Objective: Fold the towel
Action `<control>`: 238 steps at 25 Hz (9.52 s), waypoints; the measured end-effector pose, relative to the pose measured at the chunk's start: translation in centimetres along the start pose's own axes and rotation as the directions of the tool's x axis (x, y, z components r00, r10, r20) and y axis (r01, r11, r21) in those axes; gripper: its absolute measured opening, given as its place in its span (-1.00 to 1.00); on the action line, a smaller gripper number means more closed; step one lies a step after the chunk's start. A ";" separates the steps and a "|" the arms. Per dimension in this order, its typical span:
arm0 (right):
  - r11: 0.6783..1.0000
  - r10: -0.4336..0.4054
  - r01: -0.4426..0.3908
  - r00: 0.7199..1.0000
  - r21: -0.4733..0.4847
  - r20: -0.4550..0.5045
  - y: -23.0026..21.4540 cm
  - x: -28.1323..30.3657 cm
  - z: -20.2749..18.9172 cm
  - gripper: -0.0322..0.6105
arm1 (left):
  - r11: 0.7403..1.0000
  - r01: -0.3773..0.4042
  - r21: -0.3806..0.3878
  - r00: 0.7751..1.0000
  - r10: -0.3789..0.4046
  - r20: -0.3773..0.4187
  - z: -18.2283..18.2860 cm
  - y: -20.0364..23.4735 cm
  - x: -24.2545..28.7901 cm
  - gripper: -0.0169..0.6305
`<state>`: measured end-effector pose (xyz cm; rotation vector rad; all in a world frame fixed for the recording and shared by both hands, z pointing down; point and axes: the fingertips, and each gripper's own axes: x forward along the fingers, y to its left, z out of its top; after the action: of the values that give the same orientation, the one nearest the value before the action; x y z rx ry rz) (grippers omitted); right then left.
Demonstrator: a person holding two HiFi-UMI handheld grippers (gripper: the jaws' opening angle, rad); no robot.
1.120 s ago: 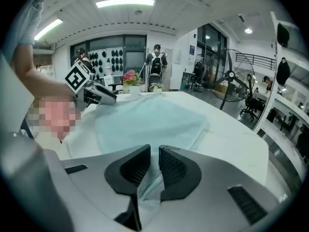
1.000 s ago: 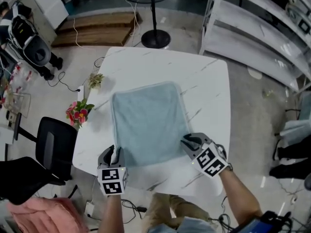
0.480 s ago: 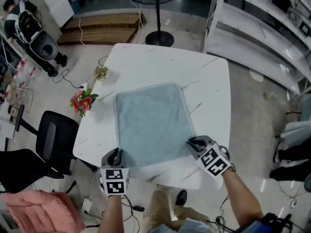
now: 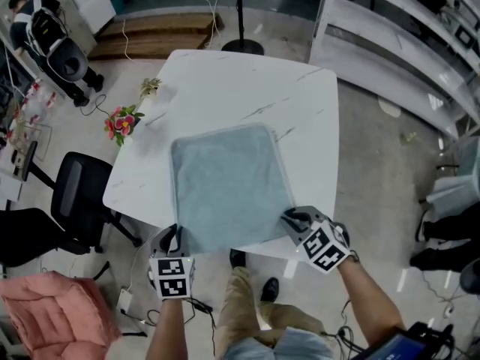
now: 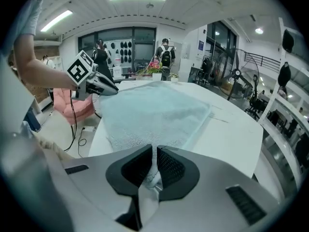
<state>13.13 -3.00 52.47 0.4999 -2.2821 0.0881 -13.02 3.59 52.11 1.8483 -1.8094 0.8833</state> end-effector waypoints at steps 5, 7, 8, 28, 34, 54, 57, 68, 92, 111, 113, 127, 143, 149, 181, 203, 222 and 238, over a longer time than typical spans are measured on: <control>0.995 0.051 -0.046 0.997 -0.087 0.055 1.3 -2.8 0.8 -0.44 | 0.996 0.044 -0.079 0.994 -0.036 0.107 1.2 0.0 -1.9 -0.62; 0.985 0.067 -0.056 0.996 -0.164 0.061 1.7 -3.6 0.5 -0.40 | 0.991 0.079 -0.104 0.984 -0.061 0.166 1.4 0.0 -2.8 -0.51; 0.976 0.072 -0.060 0.996 -0.207 0.054 1.9 -3.8 0.2 -0.39 | 0.990 0.093 -0.103 0.980 -0.073 0.186 1.4 -0.2 -3.3 -0.47; 0.945 0.162 -0.154 0.987 -0.290 0.002 2.6 -2.4 -0.9 -0.80 | 0.948 0.051 0.313 0.943 -0.149 0.296 -2.2 -3.6 -5.1 0.19; 0.962 0.190 -0.178 0.981 -0.209 0.042 2.6 -3.4 1.0 -0.80 | 0.856 -0.069 0.512 0.934 -0.125 0.335 -1.9 -4.1 -3.6 0.18; 0.966 0.185 -0.171 0.981 -0.192 0.062 2.9 -6.3 2.5 -0.81 | 0.812 0.047 0.581 0.916 -0.267 0.299 2.0 -3.7 -8.3 -0.83; 0.972 0.176 -0.158 0.980 -0.173 0.091 2.7 -7.8 3.9 -0.81 | 0.817 0.056 0.574 0.916 -0.270 0.296 5.1 -2.6 -10.1 -0.83; 0.997 0.067 -0.060 0.978 -0.044 0.196 -3.1 -10.7 10.4 -0.81 | 0.883 0.118 0.454 0.897 -0.291 0.332 13.2 -0.4 -9.8 -0.83; 0.985 -0.014 0.002 0.998 0.173 0.064 -16.1 3.6 13.4 -0.80 | 0.893 0.317 0.320 0.936 -0.348 0.043 16.3 5.7 9.2 -0.83; 0.966 -0.004 0.032 0.994 0.257 -0.108 -18.6 11.1 9.2 -0.80 | 0.892 0.427 0.150 0.904 -0.418 -0.090 13.9 6.4 16.1 -0.82; 0.962 -0.012 0.043 0.993 0.271 -0.116 -18.7 11.5 9.1 -0.80 | 0.889 0.454 0.055 0.889 -0.448 -0.094 13.8 6.4 16.3 -0.83; 0.937 -0.158 0.133 0.986 0.323 0.053 -19.7 6.0 12.6 -0.72 | 0.938 0.339 -0.079 0.936 -0.327 0.132 16.7 11.1 11.6 -0.40; 0.958 -0.035 0.016 0.998 0.285 0.061 -15.7 6.9 10.8 -0.68 | 0.930 0.355 -0.090 0.929 -0.341 0.144 16.4 4.7 6.2 -0.63; 0.862 0.006 -0.066 0.993 0.503 0.120 -15.8 3.4 8.6 -0.28 | 0.943 0.317 -0.100 0.937 -0.295 0.185 18.1 3.9 3.6 -0.64; 0.719 0.028 -0.014 1.000 0.695 -0.008 -9.2 3.2 14.3 -0.65 | 0.903 0.422 -0.079 0.886 -0.393 0.245 13.5 11.2 -0.7 -0.65; 0.896 0.059 0.054 0.970 0.440 -0.238 0.1 15.9 22.2 -0.64 | 0.898 0.421 -0.128 0.883 -0.373 0.285 9.0 17.6 -5.4 -0.65; 0.923 0.159 -0.146 0.987 0.355 -0.007 3.6 12.3 28.2 -0.09 | 0.887 0.449 -0.104 0.869 -0.407 0.280 9.2 18.6 -4.2 -0.65; 0.928 0.076 -0.081 0.997 0.363 0.026 4.7 15.8 24.5 -0.85 | 0.863 0.504 -0.031 0.841 -0.483 0.242 10.0 16.0 -3.4 -0.65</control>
<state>-15.23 -9.16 47.28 0.5980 -2.3042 0.5585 -27.15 -1.95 40.35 2.2749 -1.3423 0.3994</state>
